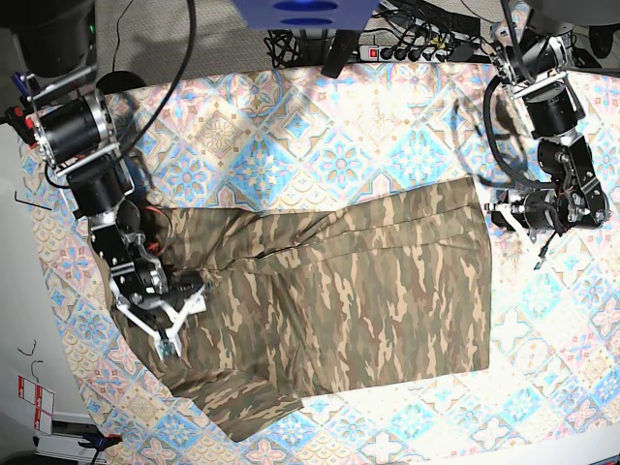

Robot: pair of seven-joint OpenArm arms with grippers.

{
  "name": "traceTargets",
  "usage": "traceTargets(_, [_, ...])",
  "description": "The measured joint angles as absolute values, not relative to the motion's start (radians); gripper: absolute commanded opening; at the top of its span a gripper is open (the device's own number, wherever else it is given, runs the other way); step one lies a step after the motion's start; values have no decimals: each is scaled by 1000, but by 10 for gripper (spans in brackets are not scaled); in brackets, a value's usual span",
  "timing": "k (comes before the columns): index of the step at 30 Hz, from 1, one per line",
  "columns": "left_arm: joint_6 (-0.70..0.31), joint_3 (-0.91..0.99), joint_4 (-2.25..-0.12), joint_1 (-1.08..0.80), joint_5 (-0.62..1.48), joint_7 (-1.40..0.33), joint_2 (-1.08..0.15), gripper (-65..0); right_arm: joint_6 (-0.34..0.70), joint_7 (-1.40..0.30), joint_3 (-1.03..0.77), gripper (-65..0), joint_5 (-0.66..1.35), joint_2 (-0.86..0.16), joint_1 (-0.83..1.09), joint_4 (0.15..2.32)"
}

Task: Fold the T-shirt properly
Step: 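Release the shirt and move the right gripper toward the sleeve, then grasp the sleeve edge with the right gripper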

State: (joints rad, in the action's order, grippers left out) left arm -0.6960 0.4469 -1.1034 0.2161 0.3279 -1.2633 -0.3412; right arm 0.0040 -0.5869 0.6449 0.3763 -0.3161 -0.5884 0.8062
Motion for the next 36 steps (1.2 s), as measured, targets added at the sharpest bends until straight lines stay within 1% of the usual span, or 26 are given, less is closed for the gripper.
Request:
traceTargets(4, [-696,440,-1103,216,328,-1259,-339,-589,13,-596,603,-152,215,-277,-574,858])
traceTargets(10, [-696,432,-1103,218,325,-1258,-334,-589,7,-586,597,-150,-27,-245,-513,1121])
traceTargets(12, [-696,431,-1103,218,322,-1256,-324,-589,9,-588,596,-151,-101,-211,-463,1189])
traceTargets(14, [-696,431,-1103,216,321,-1255,-313,-589,30,-625,596,-150,-146,-175,-410,1229])
traceTargets(15, [-696,431,-1103,216,322,-1255,-310,-589,40,-670,572,-150,-170,-153,-391,1241])
traceTargets(17, [-696,431,-1103,216,325,-1256,-312,-589,33,-730,454,-150,-211,-119,-364,1254])
traceTargets(19, [-696,432,-1103,216,320,-1257,-317,-589,22,-768,313,-151,-239,-109,-354,1278])
traceTargets(21, [-696,431,-1103,217,321,-1256,-318,-589,9,-763,206,-152,-255,-125,-342,1304])
traceTargets(23, [-696,431,-1103,216,321,-1253,-315,-589,-6,-766,171,-152,-273,-139,-317,1312])
traceTargets(25, [-696,431,-1103,216,321,-1253,-313,-589,7,-788,170,-152,-256,-131,-291,1310])
traceTargets(28, [-696,431,-1103,216,320,-1253,-314,-589,35,-778,130,-152,-231,-93,-260,1307])
traceTargets(31, [-695,431,-1103,216,318,-1255,-316,-589,141,-760,33,-152,-241,-99,-255,1310])
traceTargets(33, [-696,430,-1103,216,322,-1256,-313,-589,159,-763,-58,-152,-262,-94,-238,1310])
traceTargets(34, [-696,429,-1103,216,321,-1256,-313,-589,187,-749,-102,-152,-258,-78,-230,1308])
traceTargets(36, [-696,429,-1103,213,321,-1260,-314,-589,204,-703,-131,-152,-250,-53,-234,1288])
